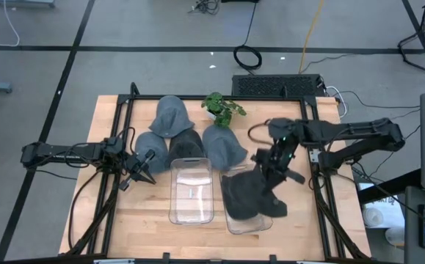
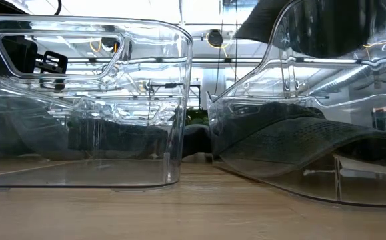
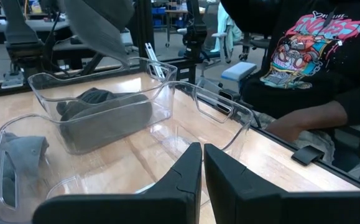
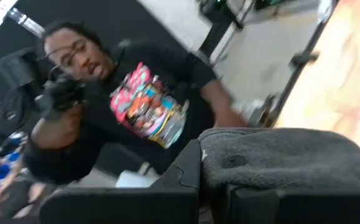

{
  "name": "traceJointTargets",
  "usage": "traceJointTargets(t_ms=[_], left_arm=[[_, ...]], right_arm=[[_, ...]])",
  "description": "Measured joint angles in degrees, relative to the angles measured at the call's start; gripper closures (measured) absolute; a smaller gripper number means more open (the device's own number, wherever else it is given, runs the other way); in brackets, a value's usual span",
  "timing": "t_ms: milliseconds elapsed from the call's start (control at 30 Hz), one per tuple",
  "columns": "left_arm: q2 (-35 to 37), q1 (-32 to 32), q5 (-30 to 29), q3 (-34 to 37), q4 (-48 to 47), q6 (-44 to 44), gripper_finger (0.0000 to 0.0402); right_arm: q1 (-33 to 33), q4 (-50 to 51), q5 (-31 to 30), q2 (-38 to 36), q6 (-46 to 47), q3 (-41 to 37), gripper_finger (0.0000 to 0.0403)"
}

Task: Pick & Place hat
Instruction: Put the right black cap into the right transparent bin

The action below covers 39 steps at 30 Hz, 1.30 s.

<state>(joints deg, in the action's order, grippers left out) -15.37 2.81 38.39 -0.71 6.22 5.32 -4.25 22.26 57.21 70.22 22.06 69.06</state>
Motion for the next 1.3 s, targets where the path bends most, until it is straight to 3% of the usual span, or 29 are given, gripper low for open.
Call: traceJointTargets(t_ms=[367, 700, 1067, 1300], left_arm=[[0.0, 0.0, 0.0, 0.0, 0.0, 0.0, 0.0376], [0.0, 0.0, 0.0, 0.0, 0.0, 0.0, 0.0376], [0.0, 0.0, 0.0, 0.0, 0.0, 0.0, 0.0376], [0.0, 0.0, 0.0, 0.0, -0.1, 0.0, 0.0376]], right_arm=[[-8.9, 0.3, -3.2, 3.5, 1.9, 0.0, 0.0403], [-7.7, 6.3, -4.7, 5.3, 4.1, 0.0, 0.0403], [-6.2, 10.1, -4.2, 12.6, -4.9, 0.0, 0.0403], [-5.9, 8.9, -11.7, 14.1, -5.3, 0.0, 0.0399]])
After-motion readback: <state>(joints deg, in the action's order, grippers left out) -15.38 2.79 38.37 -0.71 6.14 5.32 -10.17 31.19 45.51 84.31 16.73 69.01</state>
